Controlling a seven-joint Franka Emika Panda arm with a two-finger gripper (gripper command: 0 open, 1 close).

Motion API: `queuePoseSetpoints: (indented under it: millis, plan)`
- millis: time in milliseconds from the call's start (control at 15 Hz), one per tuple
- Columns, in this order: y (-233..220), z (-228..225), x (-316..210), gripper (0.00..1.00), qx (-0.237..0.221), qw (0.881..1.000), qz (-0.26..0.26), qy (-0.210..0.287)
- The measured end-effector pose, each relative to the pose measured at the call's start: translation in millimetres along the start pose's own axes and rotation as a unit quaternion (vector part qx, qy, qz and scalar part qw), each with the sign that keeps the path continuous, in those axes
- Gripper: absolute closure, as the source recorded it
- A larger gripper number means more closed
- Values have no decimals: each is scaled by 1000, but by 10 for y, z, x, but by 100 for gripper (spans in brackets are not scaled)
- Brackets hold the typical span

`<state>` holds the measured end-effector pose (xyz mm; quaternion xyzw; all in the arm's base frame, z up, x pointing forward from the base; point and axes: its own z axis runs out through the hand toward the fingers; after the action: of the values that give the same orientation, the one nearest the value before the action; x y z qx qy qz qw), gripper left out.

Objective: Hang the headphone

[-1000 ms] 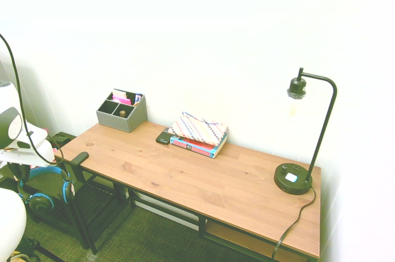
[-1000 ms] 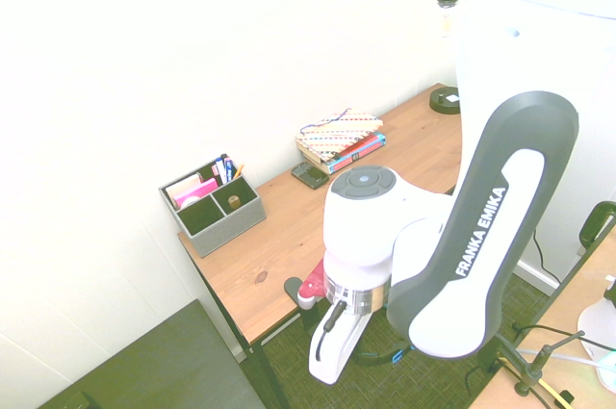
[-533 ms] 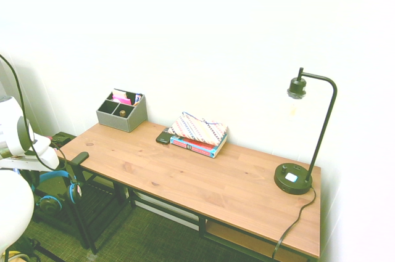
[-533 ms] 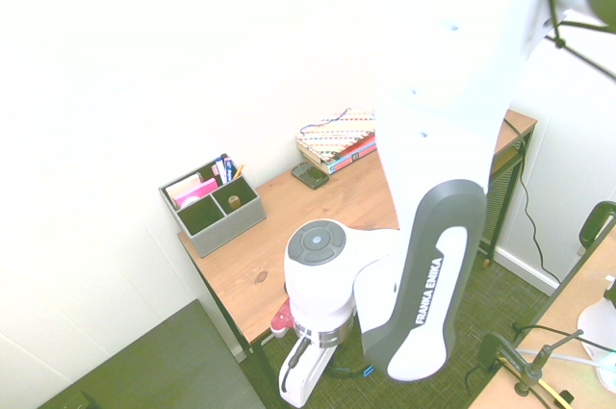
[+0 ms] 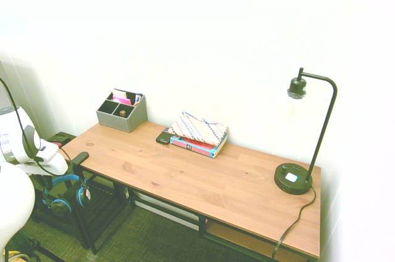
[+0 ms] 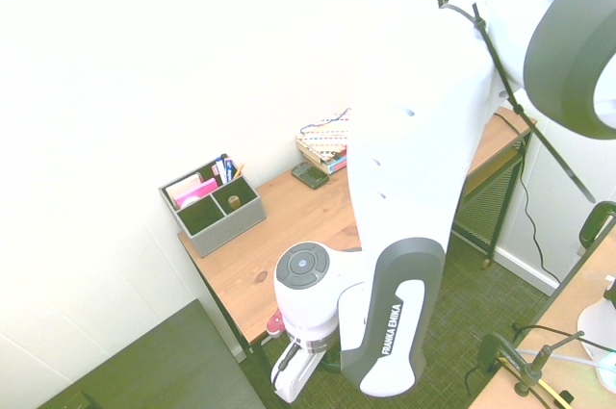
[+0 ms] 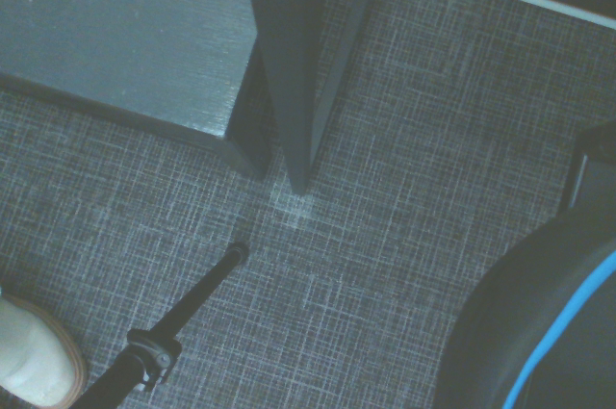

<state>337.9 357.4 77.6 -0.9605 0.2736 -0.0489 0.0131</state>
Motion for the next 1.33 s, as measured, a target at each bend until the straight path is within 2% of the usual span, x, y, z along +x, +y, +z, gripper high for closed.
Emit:
queuePoseSetpoints:
  millis: [800,1000,1333]
  plan:
    - [6,25,146,0,-15,999,32,3]
    - [97,-372,366,0,2,999,36,-1]
    - [430,-1447,1293,0,-7,998,-28,-61]
